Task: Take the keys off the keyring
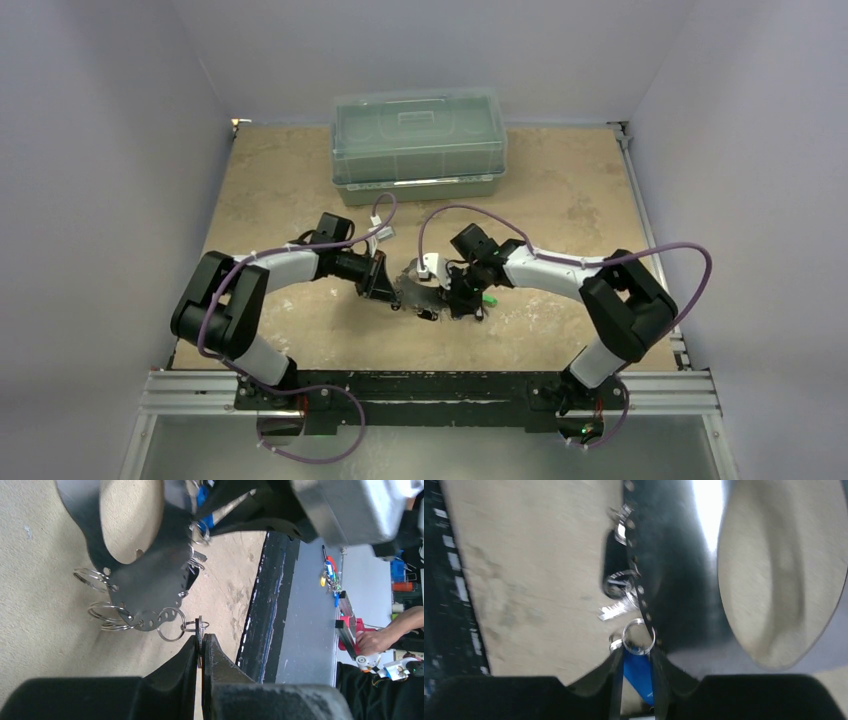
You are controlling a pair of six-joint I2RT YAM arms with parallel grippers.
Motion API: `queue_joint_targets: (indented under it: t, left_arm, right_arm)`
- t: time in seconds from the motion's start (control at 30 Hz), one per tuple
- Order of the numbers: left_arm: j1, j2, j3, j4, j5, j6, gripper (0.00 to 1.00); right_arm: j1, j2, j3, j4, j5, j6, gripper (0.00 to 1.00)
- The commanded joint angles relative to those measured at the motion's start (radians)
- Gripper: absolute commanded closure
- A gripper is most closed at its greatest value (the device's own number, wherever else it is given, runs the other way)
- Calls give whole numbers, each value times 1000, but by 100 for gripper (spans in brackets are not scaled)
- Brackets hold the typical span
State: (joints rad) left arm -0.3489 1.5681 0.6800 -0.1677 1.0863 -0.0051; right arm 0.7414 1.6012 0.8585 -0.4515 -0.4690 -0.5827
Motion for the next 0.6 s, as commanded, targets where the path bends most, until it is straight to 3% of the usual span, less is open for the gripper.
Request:
queue_joint_targets:
  t: [0.0, 0.17, 0.37, 0.57]
  left_arm:
    - [11, -31, -4, -3, 70, -2, 100]
    - [4, -54, -12, -32, 80, 48, 100]
    - [-48, -50, 30, -74, 38, 91, 100]
    - [-66, 5, 238, -370, -123, 345, 100]
  right_arm:
    - [-32, 44, 29, 148, 143, 58, 71]
    - [-164, 84, 112, 195, 139, 82, 70]
    - [-204, 94, 205, 221, 136, 93, 70]
    - [-227, -76, 103, 244, 26, 133, 67]
